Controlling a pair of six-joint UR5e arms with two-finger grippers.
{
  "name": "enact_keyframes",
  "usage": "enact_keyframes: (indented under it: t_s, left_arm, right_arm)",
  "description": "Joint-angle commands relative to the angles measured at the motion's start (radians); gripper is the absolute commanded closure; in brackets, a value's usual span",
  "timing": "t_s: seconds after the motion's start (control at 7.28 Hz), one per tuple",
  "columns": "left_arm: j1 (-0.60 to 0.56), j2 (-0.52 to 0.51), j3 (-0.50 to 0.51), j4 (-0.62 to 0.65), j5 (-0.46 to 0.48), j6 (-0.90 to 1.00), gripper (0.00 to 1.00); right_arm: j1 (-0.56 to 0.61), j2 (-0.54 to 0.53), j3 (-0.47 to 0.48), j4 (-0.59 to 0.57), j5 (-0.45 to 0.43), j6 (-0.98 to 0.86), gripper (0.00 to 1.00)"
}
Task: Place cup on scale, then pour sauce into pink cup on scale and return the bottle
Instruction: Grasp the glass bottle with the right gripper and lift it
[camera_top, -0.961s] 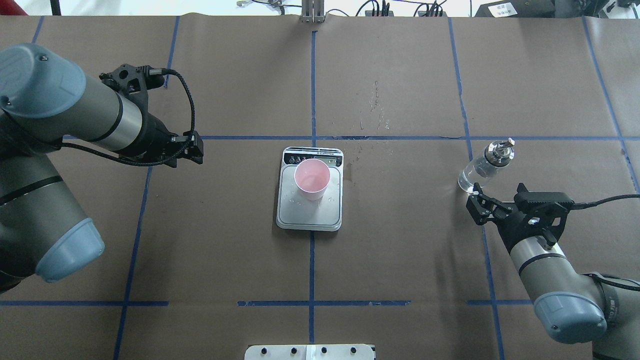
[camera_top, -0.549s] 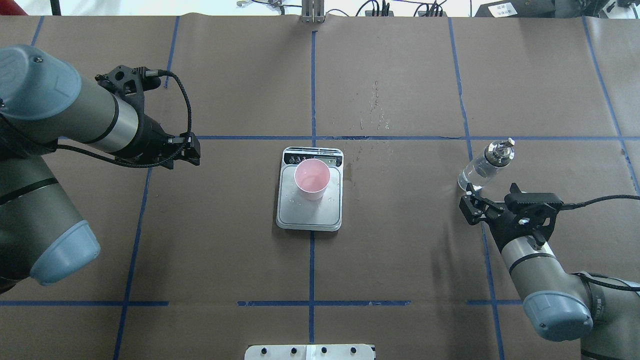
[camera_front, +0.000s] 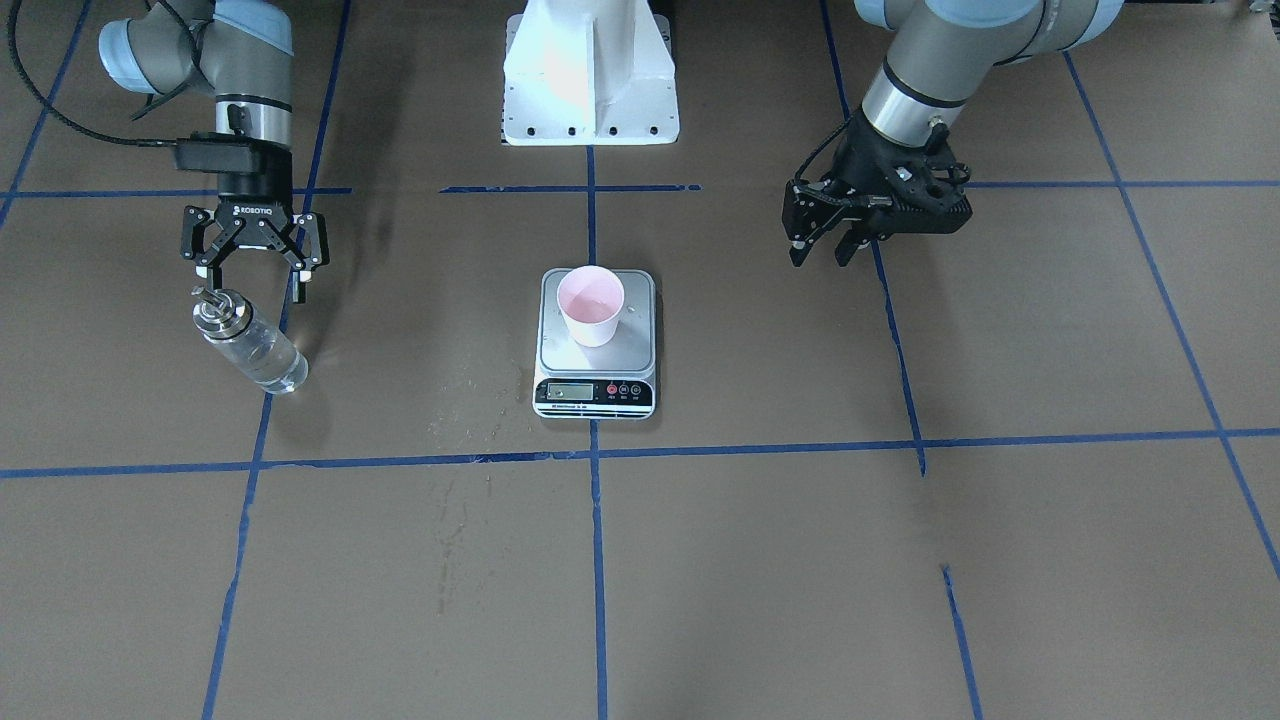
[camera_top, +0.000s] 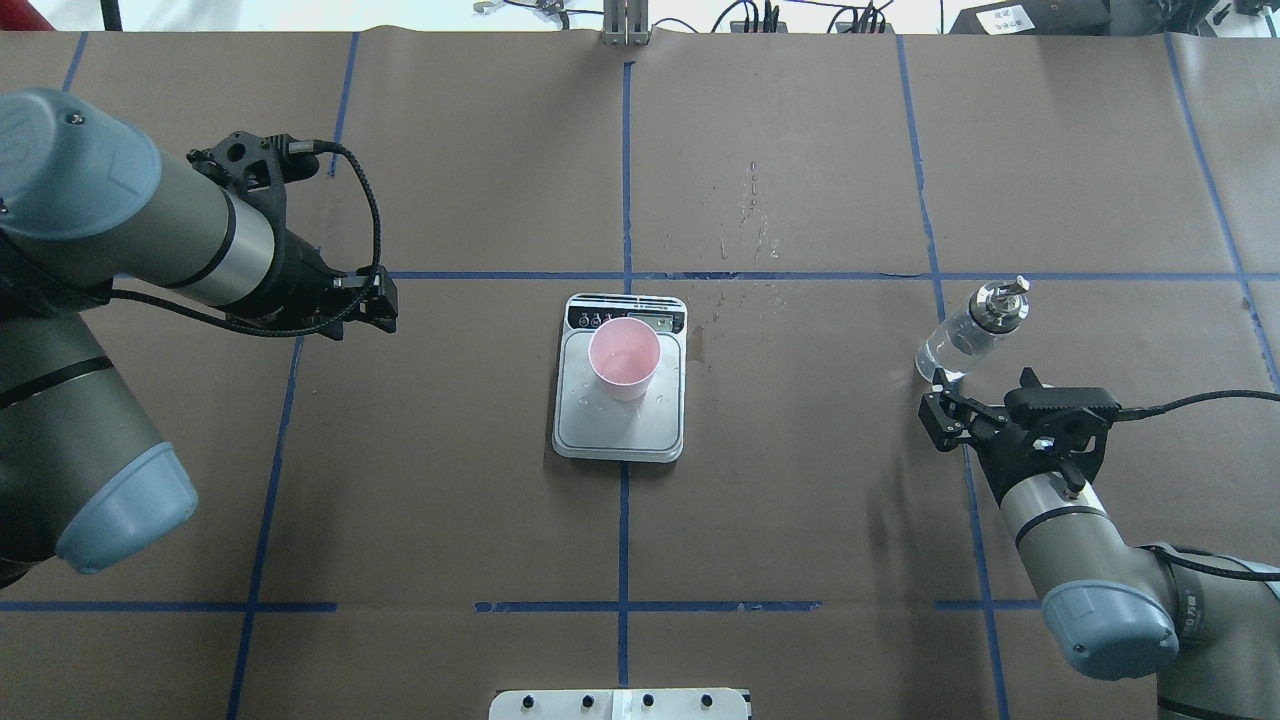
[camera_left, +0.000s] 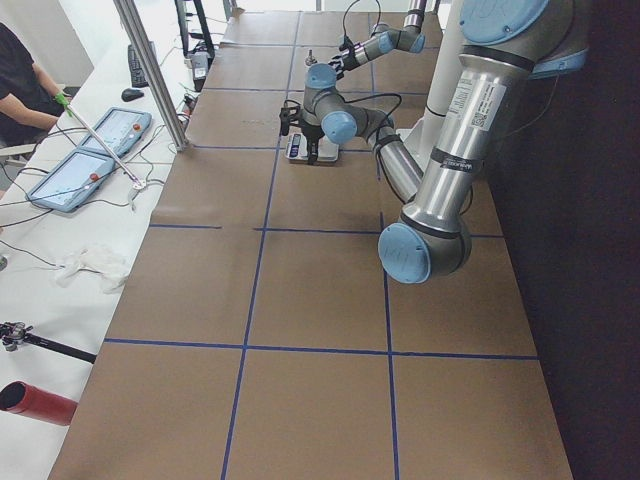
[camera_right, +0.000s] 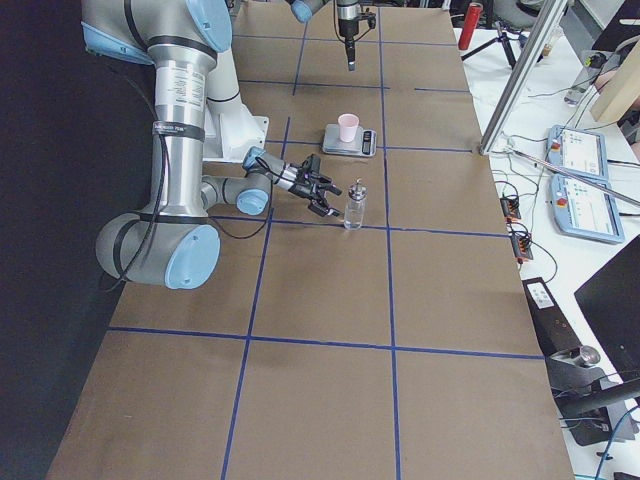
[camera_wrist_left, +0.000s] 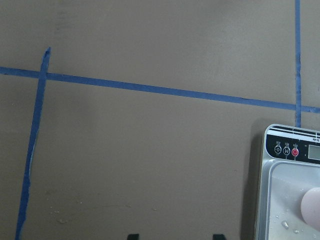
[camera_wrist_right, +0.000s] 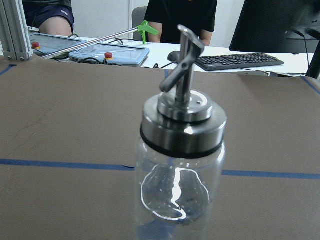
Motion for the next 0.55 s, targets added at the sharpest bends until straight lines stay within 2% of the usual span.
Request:
enact_keyframes:
  t_s: [0.0,0.41]
  left_arm:
    - [-0.001,-0.001,-0.005,0.010,0.002,0.000,0.41]
    - [0.001,-0.001,-0.005,0.010,0.000,0.000,0.40]
  right_arm:
    - [0.004,-0.001,-0.004,-0.001,0.001,-0.004,0.01]
    - [0.022,0.006,-0.012,-0.001,0.007,-0.016,0.01]
